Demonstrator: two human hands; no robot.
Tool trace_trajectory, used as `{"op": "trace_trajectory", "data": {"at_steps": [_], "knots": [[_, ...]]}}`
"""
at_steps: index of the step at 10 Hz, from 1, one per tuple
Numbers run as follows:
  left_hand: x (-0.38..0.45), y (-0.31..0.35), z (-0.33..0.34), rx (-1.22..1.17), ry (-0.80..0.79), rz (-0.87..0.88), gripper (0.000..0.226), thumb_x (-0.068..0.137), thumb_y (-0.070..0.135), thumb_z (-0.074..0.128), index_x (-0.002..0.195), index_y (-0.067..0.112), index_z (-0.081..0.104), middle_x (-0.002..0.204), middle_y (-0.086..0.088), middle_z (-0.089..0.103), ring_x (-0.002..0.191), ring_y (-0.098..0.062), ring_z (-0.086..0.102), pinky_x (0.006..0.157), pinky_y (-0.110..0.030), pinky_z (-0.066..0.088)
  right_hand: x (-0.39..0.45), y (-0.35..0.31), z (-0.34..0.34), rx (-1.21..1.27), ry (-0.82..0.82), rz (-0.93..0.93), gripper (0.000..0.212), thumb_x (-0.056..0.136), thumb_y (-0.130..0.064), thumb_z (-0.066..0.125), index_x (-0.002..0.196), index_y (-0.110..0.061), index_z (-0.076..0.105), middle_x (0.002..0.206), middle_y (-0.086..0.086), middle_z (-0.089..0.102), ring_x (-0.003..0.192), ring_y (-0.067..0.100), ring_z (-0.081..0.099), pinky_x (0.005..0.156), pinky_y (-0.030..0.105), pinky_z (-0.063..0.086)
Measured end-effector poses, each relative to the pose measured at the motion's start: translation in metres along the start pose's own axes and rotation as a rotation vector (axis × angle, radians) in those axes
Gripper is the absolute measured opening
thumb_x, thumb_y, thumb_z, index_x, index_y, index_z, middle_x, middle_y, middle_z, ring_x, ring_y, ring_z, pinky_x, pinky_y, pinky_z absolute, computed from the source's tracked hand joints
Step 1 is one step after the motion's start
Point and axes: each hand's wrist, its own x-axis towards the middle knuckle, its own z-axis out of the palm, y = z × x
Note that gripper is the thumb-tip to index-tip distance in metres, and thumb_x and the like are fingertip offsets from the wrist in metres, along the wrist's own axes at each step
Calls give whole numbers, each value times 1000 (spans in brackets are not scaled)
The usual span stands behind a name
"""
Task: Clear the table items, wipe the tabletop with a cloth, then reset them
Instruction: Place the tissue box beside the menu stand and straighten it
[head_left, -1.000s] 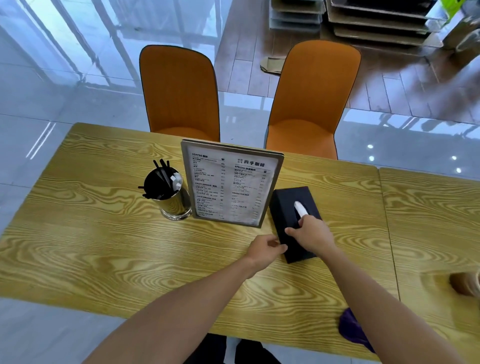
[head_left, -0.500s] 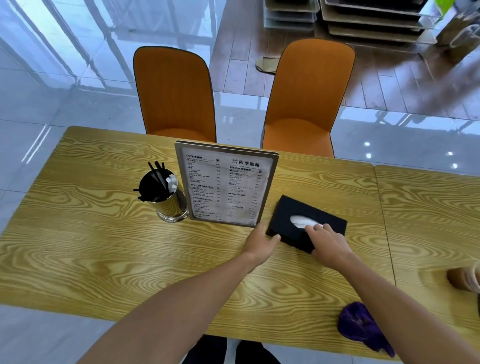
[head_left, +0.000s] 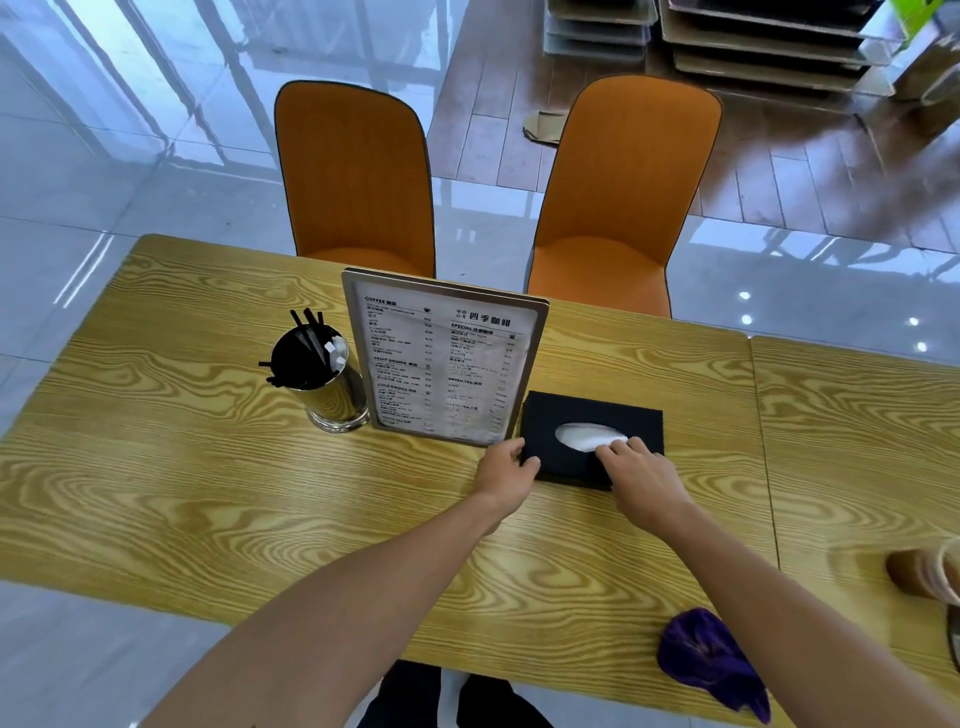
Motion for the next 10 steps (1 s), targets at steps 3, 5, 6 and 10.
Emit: {"op": "trace_trajectory", "data": {"at_steps": [3,5,6,10], "knots": [[-2,-11,-10,8,51,-14,55,98,13,61,150,9,44,153,-8,49,136,-21,51,111,-28,42,5,-17,-7,7,-22,-26,31,91,-5,52,118,-20,50,110,-3,56,102,18,50,61,28,40],[-3,-12,-9,22,52,-14,56,97,14,62,150,9,45,151,-7,51,135,-19,53,103,-20,41,3,-15,-7,-1,-31,-52,29,92,-5,52,118,-18,52,112,-2,59,104,19,51,69,30,52],[-3,-11,-12,33,39,-9,56,98,14,62,151,9,43,153,-7,48,137,-20,51,110,-26,41,3,-16,-9,-8,-37,-67,29,91,-5,54,117,-18,53,112,-2,59,104,19,52,72,31,53],[-4,-9,-33,256,-68,48,57,96,23,64,149,12,46,151,-4,52,135,-22,52,112,-36,43,-3,-50,-17,98,82,-46,37,96,-30,55,130,-17,50,122,0,56,114,22,55,75,32,51]]}}
